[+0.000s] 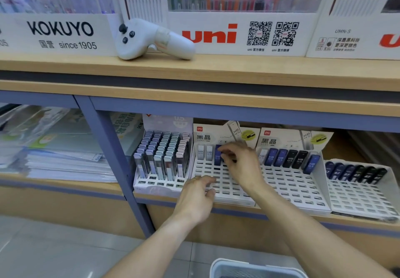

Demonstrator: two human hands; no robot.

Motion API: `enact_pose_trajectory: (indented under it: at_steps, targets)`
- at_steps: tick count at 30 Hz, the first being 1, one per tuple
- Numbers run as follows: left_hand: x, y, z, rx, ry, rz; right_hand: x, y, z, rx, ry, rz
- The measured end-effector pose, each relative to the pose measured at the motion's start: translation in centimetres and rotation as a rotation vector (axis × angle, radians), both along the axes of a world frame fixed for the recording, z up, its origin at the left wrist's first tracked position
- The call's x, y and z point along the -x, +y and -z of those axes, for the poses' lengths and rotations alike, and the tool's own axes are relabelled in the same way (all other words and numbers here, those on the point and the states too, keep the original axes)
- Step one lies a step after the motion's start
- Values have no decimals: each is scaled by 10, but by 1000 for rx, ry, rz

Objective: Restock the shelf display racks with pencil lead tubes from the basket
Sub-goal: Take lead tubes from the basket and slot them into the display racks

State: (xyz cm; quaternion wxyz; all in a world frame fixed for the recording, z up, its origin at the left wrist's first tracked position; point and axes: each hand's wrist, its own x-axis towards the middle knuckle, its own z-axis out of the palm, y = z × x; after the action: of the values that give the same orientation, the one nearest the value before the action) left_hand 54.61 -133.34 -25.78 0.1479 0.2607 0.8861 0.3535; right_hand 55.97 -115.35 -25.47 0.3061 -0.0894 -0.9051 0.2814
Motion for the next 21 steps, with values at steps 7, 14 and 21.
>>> enact_pose_trajectory:
  at_steps: [7,14,21]
  targets:
    - [-4,-3,0,-84,88,28,-21,-7,-3,22,-36,17]
    - [-45,-6,1,-106,230,238,-145,-22,7,271,-117,8]
    - [-114,-9,82,140,99,533,-261,-2,101,437,-726,1]
